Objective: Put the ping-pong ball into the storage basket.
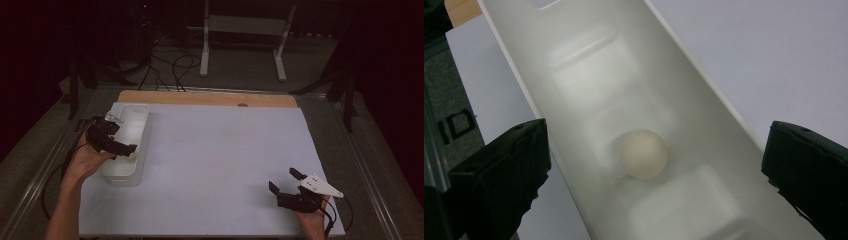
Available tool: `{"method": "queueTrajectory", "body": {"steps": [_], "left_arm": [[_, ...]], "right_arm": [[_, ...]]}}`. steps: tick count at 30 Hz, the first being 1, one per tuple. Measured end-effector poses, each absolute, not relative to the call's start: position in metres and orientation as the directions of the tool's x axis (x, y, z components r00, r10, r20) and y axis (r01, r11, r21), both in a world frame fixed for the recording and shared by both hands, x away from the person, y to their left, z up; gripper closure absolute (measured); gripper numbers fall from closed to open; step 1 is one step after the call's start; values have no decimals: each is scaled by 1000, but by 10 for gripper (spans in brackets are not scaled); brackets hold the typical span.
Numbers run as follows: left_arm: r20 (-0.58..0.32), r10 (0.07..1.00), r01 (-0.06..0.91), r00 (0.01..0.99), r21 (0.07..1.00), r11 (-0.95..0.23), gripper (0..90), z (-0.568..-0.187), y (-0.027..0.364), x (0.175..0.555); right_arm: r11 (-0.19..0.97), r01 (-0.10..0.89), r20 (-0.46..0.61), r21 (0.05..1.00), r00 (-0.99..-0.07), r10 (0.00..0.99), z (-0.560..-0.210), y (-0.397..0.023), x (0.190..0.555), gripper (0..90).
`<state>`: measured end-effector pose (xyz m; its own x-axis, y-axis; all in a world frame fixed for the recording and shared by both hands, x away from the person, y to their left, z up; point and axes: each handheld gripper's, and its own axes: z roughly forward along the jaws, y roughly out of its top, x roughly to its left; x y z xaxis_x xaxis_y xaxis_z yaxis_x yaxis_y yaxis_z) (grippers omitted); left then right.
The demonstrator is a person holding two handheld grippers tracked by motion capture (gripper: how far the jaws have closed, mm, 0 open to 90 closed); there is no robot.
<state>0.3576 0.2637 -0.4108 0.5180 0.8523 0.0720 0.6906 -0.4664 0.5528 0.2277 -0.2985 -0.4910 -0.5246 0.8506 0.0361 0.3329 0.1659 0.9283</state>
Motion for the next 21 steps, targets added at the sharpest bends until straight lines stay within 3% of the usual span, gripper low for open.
{"method": "queueTrajectory", "body": {"steps": [21], "left_arm": [[37, 853, 597, 521, 698, -395, 0, -423, 263, 324]], "right_arm": [[160, 327, 37, 931, -524, 851, -490, -298, 227, 80]]}}
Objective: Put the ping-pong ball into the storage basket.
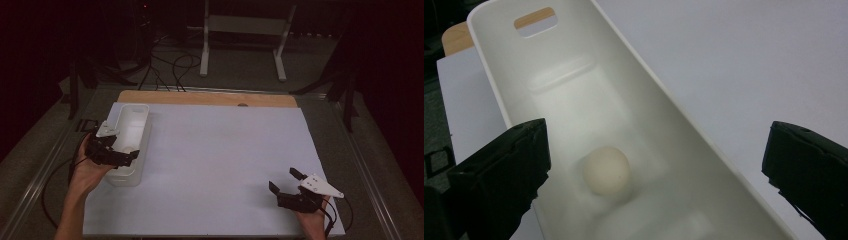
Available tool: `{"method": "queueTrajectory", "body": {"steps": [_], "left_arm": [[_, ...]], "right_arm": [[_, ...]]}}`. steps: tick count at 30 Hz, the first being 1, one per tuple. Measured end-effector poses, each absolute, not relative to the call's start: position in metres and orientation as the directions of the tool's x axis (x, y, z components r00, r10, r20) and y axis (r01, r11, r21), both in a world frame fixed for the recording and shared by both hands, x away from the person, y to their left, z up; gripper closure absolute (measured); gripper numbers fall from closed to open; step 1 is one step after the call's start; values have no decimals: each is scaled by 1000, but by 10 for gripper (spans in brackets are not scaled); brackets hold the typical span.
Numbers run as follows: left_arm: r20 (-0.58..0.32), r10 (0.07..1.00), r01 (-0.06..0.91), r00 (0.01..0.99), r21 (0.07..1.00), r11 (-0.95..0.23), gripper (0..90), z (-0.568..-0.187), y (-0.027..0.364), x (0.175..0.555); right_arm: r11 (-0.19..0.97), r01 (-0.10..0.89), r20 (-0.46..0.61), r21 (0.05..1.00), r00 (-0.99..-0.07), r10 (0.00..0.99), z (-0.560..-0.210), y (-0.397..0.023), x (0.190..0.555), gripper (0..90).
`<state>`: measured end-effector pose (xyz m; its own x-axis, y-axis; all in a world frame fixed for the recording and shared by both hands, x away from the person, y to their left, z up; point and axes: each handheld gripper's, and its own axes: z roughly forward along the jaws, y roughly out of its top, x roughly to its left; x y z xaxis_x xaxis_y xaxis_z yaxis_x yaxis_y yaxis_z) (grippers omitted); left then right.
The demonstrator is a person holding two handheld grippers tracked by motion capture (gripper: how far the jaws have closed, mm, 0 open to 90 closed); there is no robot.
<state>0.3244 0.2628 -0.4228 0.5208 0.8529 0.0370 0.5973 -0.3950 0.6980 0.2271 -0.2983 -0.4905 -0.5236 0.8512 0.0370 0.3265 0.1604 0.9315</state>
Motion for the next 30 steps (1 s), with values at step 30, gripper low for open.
{"method": "queueTrajectory", "body": {"steps": [30], "left_arm": [[85, 863, 407, 497, 856, -318, 0, -445, 256, 265]], "right_arm": [[158, 319, 37, 935, -529, 848, -491, -297, 227, 80]]}}
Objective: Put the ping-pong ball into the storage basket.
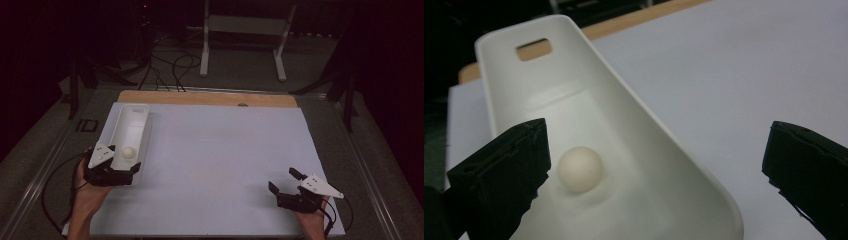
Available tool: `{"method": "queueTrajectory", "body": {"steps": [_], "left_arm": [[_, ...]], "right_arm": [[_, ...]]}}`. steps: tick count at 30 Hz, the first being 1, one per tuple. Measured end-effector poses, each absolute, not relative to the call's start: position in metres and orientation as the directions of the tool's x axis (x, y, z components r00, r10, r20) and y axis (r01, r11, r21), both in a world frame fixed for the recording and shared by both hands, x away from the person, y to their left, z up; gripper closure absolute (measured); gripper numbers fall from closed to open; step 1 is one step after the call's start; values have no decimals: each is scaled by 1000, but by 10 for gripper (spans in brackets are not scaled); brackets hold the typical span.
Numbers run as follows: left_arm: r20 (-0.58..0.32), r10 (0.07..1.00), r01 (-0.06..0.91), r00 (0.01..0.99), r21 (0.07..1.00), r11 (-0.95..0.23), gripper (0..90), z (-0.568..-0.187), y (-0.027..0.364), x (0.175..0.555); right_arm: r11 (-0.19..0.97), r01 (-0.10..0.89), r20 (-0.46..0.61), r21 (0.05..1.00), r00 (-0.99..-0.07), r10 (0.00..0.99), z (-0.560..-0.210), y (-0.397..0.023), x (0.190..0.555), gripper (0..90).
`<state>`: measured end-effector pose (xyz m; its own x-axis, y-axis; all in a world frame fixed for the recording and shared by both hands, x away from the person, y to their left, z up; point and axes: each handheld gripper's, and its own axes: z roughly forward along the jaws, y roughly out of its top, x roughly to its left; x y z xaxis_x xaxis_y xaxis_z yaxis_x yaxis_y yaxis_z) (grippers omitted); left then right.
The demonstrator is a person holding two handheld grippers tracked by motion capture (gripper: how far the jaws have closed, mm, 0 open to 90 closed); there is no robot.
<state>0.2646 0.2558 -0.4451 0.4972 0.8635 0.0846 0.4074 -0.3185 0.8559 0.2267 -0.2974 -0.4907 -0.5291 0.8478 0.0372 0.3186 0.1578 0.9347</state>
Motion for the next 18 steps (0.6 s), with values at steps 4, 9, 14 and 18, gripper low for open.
{"method": "queueTrajectory", "body": {"steps": [4, 9, 14, 18], "left_arm": [[71, 864, 373, 499, 882, -288, 0, -447, 256, 254], [88, 872, 331, 481, 903, -273, 0, -452, 255, 240], [81, 877, 308, 473, 918, -251, 0, -457, 256, 230], [87, 877, 293, 473, 923, -250, 0, -461, 254, 223]], "right_arm": [[160, 319, 36, 934, -531, 847, -491, -296, 227, 80], [160, 315, 34, 936, -532, 846, -491, -296, 226, 79], [160, 314, 34, 936, -533, 845, -491, -295, 226, 79], [162, 314, 33, 936, -534, 845, -491, -295, 226, 79]]}}
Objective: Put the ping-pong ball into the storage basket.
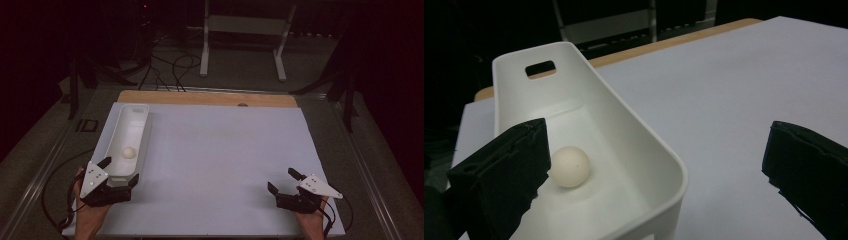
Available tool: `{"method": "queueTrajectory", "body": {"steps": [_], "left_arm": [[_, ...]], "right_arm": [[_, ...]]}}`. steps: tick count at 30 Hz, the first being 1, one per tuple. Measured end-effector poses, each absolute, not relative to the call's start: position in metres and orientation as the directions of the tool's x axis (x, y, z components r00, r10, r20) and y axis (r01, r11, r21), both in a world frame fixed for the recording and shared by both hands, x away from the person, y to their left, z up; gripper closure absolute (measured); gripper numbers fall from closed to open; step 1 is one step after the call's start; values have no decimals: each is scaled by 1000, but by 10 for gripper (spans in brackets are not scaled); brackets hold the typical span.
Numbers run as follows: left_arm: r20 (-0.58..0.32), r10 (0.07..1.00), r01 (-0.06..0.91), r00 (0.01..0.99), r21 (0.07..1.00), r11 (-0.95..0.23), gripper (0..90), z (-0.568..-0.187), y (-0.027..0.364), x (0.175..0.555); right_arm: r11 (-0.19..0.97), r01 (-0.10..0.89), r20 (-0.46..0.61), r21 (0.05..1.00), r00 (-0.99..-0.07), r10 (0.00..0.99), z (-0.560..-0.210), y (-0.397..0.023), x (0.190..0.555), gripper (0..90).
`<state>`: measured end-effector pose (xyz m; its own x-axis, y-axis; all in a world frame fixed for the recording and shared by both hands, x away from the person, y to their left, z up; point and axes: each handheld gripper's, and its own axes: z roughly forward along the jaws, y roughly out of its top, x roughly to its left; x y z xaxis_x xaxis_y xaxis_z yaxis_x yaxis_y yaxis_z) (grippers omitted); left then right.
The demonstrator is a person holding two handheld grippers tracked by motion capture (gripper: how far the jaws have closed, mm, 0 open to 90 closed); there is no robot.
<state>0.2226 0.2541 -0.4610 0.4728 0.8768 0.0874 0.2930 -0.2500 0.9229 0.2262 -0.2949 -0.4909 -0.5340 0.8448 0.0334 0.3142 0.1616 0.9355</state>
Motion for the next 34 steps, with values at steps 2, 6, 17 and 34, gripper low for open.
{"method": "queueTrajectory", "body": {"steps": [2, 6, 17, 34], "left_arm": [[95, 870, 285, 483, 923, -259, 0, -462, 252, 220], [103, 867, 287, 488, 919, -271, 0, -465, 249, 220], [85, 867, 308, 492, 914, -264, 0, -471, 250, 219], [47, 842, 332, 538, 906, -262, 0, -480, 247, 224]], "right_arm": [[163, 312, 32, 936, -535, 844, -491, -295, 226, 79], [168, 310, 27, 936, -539, 842, -491, -295, 226, 79], [181, 302, 18, 936, -555, 832, -490, -293, 226, 79], [186, 293, 18, 938, -576, 817, -490, -289, 225, 76]]}}
